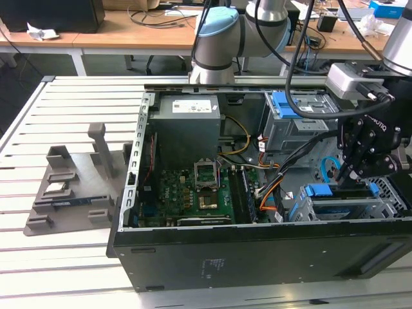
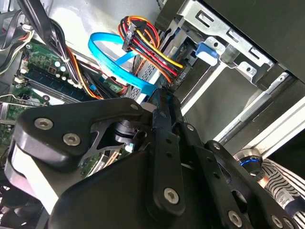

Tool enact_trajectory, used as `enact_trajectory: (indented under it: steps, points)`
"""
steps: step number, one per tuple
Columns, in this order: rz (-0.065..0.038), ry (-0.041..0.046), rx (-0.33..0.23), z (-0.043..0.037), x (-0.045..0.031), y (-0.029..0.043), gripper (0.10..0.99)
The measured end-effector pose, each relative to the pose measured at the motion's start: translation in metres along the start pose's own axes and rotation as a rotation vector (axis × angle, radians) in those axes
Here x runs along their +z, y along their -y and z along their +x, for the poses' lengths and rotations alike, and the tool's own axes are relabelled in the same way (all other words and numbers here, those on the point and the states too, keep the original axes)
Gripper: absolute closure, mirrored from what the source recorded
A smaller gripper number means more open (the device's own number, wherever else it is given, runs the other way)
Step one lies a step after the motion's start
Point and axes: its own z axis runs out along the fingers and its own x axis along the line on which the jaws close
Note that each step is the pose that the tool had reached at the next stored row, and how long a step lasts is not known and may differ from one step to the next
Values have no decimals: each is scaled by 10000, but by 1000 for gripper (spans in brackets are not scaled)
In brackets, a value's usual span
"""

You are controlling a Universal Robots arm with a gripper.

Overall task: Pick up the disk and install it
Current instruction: 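Insert the second disk wire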

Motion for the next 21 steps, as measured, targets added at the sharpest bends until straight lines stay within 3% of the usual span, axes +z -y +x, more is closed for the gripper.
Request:
enact_trajectory:
  steps: [7, 9, 12, 14, 15, 17, 18, 21]
  points:
    - [-1, 2, 0, 0, 7, 1, 925]
    - [-1, 7, 0, 1, -9, 0, 851]
    - [0, 0, 0, -10, -258, -12, 863]
    - [0, -2, 0, -15, -355, -16, 980]
    - [0, -2, 1, -20, -430, -20, 980]
    - [0, -3, 0, -25, -503, -23, 980]
    - [0, -4, 1, -26, -585, -27, 980]
    - [0, -1, 1, -20, -650, -31, 980]
